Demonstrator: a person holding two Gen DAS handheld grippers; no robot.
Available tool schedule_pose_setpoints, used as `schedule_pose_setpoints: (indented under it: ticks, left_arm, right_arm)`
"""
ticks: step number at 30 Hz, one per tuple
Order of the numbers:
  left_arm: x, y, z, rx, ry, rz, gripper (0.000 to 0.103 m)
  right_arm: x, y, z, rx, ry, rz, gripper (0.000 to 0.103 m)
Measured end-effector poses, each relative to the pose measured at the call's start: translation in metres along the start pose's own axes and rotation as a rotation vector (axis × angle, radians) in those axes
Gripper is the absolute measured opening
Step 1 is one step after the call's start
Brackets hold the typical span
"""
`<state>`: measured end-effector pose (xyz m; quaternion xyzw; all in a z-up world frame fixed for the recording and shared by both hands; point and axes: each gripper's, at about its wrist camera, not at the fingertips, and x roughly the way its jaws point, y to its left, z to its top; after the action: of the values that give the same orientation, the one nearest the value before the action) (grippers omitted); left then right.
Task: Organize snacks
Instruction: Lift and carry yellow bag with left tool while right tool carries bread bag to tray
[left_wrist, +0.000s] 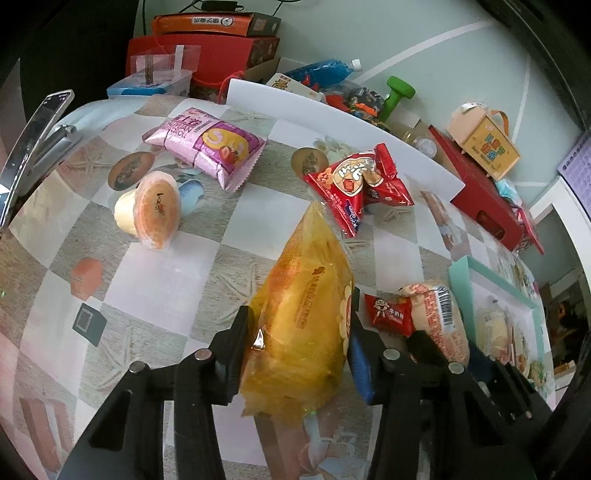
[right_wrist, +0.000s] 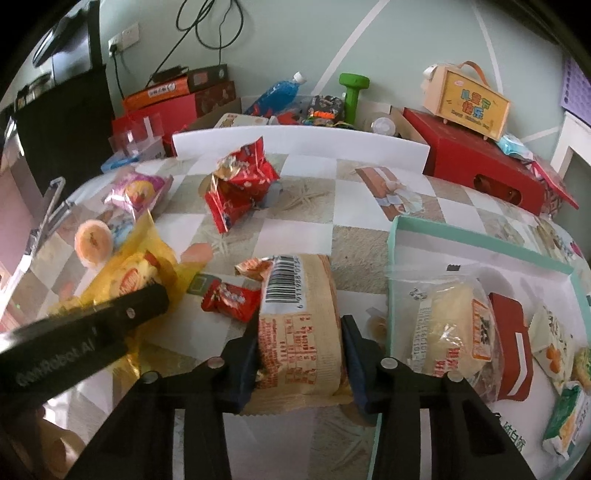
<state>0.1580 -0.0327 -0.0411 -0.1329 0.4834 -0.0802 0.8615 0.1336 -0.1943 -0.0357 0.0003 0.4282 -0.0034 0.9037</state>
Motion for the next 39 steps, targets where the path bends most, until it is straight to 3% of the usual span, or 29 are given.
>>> schedule_pose_setpoints:
  ticks: [13, 23, 39]
  left_arm:
    - [-0.042, -0.006, 0.012, -0.01, -0.114, -0.048, 0.047]
    - [-0.054, -0.021, 0.014, 0.006, -0.145, -0.086, 0.047]
    - [-0.065, -0.091, 0.0, 0.139, -0.155, -0.182, 0.047]
  right_arm:
    - [-0.052, -0.015, 0.02, 0.068, -0.166, 0.024, 0.04]
    - [-0.062, -0.029, 0.022, 0.103, -0.173, 0.02, 0.04]
    - [-0.099, -0.13, 0.014, 0.313, -0.239, -0.126, 0.039]
